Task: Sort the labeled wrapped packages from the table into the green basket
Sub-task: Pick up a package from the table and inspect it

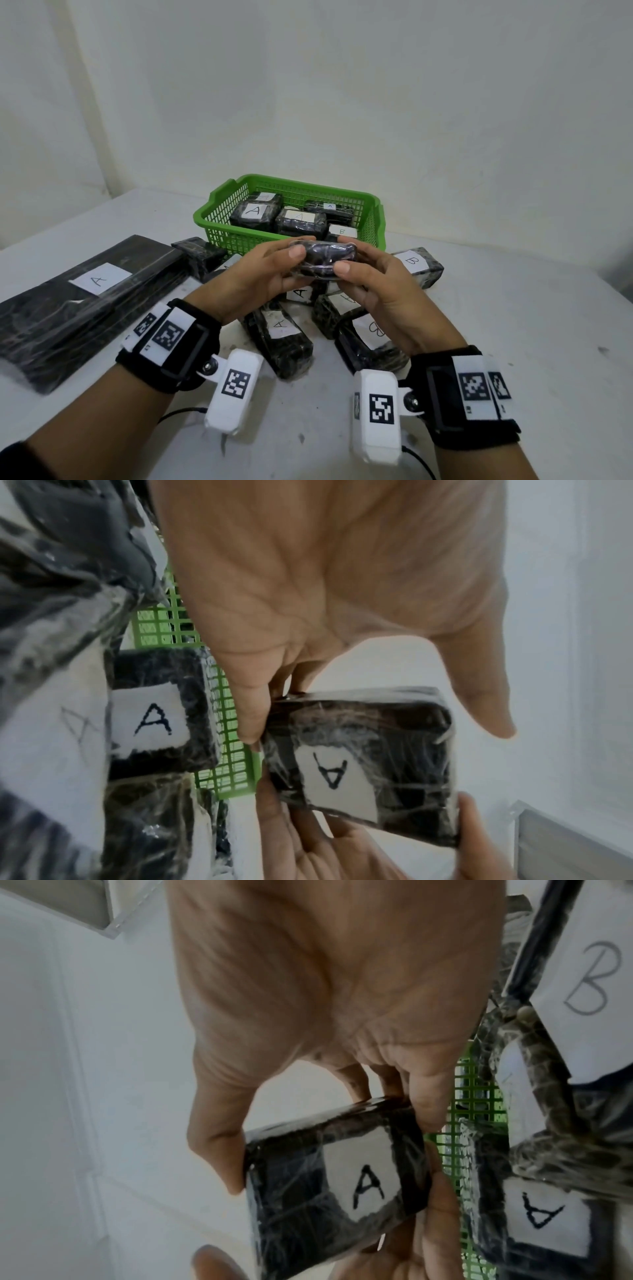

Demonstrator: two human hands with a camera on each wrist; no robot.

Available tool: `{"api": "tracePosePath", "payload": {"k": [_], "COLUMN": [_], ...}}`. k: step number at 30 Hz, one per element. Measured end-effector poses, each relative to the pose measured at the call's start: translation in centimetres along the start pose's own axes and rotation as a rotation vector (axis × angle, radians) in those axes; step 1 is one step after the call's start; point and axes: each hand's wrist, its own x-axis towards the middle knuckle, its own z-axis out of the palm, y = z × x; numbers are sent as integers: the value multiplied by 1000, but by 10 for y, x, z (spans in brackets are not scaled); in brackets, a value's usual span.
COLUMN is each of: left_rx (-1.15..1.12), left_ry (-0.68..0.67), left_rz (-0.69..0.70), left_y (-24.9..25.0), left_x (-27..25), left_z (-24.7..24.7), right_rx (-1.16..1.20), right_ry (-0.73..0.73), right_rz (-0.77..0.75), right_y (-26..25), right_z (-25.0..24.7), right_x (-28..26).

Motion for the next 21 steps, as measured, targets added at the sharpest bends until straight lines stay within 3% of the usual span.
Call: {"api": "tracePosePath", "payload": {"k": [5,9,15,21], "left_rx": [52,-90,-319,-76], "left_ry": [58,-3,-46,276], "left_rz": [-18,-33,-119,19], "left_y": [-3,0,7,7], "left_x": [3,-1,1,9], "left_z": [0,-1,0,16], "right_rx": [-4,-45,-107,-23], "right_ry": [-41,-64,104,272], "right_rz": [2,-47,-129,-87], "right_y": [2,5,7,-3], "right_z": [-2,-8,-13,-22], "right_x": [1,3,4,2]}}
